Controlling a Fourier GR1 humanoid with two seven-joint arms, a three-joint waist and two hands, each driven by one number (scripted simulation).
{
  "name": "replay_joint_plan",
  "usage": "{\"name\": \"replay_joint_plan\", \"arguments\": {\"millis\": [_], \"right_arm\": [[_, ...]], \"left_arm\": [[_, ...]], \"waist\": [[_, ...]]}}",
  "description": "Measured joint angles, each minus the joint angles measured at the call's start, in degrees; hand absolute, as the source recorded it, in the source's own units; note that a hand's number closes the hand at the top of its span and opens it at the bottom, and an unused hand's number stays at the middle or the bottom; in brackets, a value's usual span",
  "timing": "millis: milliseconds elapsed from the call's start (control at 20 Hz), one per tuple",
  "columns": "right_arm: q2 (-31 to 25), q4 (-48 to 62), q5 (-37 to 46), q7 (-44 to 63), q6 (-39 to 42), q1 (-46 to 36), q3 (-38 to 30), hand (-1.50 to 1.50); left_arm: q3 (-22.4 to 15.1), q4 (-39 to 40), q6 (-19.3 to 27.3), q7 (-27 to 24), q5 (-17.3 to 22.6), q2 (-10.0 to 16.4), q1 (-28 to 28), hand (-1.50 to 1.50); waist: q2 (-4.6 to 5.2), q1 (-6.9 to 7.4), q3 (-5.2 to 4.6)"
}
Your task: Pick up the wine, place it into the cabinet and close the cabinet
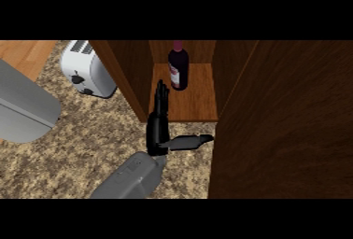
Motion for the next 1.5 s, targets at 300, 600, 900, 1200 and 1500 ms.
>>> {"name": "replay_joint_plan", "arguments": {"millis": [300, 600, 900, 1200, 1500], "right_arm": [[-0.8, -0.2, -0.1, -0.1, 0.8, 1.0, -1.6, -1.5], [-0.8, -0.1, -0.1, -1.1, 1.2, 1.1, -2.4, -1.5], [-0.3, -0.1, 0.1, -1.8, 1.8, 2.1, -0.3, -1.5], [-1.3, 0.2, -1.1, -0.3, 4.5, 2.8, -0.5, 1.5], [-2.1, 0.3, -2.0, 0.7, 7.5, 3.9, 1.1, 1.5]], "left_arm": [[-4.7, -15.4, 5.7, 3.3, -4.1, 1.3, 8.4, -1.5], [-8.3, -29.4, 11.3, 8.0, -8.8, 5.2, 16.1, -1.5], [-11.1, -40.5, 14.9, 11.7, -13.2, 7.8, 21.9, -1.5], [-13.0, -48.5, 12.0, 10.8, -14.6, 14.3, 29.1, -1.5], [-12.3, -55.3, 6.3, 10.2, -13.9, 21.7, 34.6, -1.5]], "waist": [[0.0, 0.32, 0.01], [0.05, 0.41, 0.02], [0.13, 0.35, 0.0], [0.15, 0.28, 0.0], [0.16, 0.25, -0.01]]}}
